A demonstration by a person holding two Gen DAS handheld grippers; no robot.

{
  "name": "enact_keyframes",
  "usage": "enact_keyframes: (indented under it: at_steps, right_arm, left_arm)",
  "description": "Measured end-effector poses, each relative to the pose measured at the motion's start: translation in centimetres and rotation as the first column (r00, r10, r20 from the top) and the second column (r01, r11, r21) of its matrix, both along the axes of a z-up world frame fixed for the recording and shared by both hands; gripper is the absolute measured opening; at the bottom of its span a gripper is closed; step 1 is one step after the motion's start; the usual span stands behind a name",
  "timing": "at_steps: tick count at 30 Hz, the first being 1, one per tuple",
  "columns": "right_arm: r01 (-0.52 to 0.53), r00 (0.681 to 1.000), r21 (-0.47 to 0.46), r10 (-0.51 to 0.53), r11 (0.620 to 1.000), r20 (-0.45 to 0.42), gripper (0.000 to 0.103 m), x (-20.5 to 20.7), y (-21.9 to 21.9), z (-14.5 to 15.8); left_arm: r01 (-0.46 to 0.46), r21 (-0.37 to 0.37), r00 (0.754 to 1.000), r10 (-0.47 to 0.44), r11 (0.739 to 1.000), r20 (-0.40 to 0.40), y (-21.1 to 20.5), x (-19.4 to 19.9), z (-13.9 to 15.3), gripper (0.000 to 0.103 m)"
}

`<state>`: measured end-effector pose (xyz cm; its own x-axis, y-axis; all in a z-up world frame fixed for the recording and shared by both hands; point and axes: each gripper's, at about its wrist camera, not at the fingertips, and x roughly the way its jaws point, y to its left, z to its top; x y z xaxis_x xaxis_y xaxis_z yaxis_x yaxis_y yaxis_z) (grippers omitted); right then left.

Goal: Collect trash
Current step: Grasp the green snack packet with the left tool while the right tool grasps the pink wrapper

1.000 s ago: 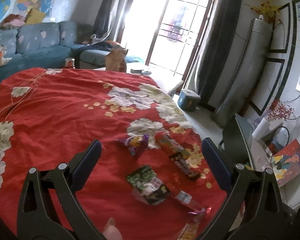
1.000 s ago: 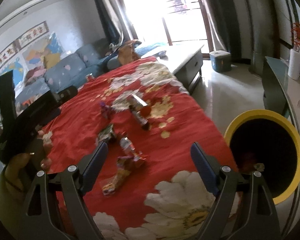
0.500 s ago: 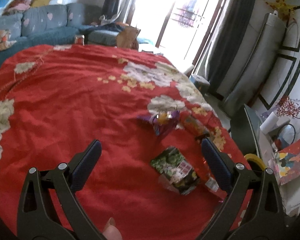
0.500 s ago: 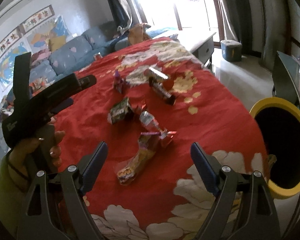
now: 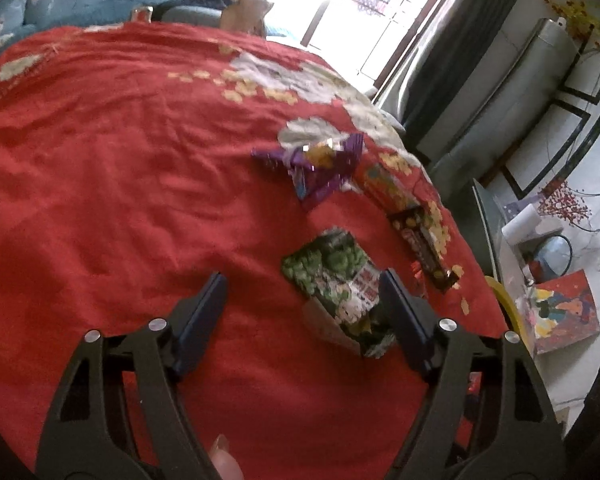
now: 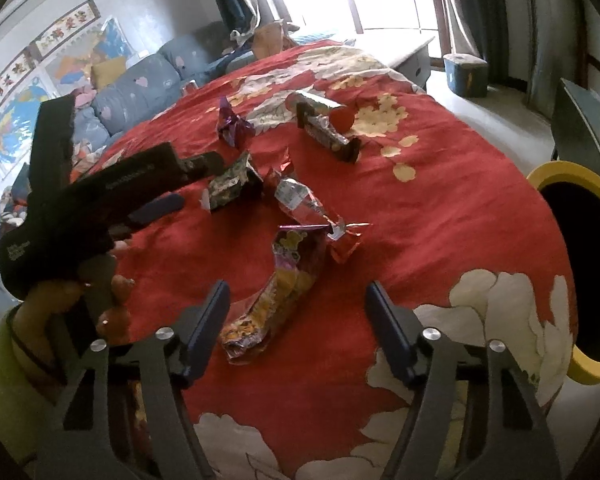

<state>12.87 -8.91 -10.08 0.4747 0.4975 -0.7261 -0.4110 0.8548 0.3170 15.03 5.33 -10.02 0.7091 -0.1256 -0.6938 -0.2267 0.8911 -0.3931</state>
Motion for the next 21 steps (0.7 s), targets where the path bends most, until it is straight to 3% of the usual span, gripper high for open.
enact_keyframes:
  at_steps: [9,14,17,21]
  right_arm:
    - [-0.027,1.0,0.007,0.027,1.0,-0.009,0.052,0.06,0.27,-0.36]
    - [-0.032,0.999,0.013,0.033,0.999,-0.014,0.034,0.13,0.15,-0.5]
    - [-0.039,0.999,0.018,0.039,0.999,-0.018,0.022,0.12,0.04,-0.59]
    - [-0.049,0.999,0.022,0.049,0.999,-0.012,0.019,0.03,0.05,-0.43]
  left_arm:
    - [0.033,0.013,0.999,-0.033,0.999,-0.007,-1.0,0.21,-0.46,0.052]
    - [0.043,-0.002,0.999,-0.043,0.999,-0.016,-1.0,0.41,-0.69,0.019]
    - [0.049,-0.029,0.999,-0.049,0.998,-0.013,-0.81,0.36,-0.85,0.011]
    - [0.044,-0.07,0.999,-0.045,0.997,-0.011,-0.37,0.29,-1.1,0.007]
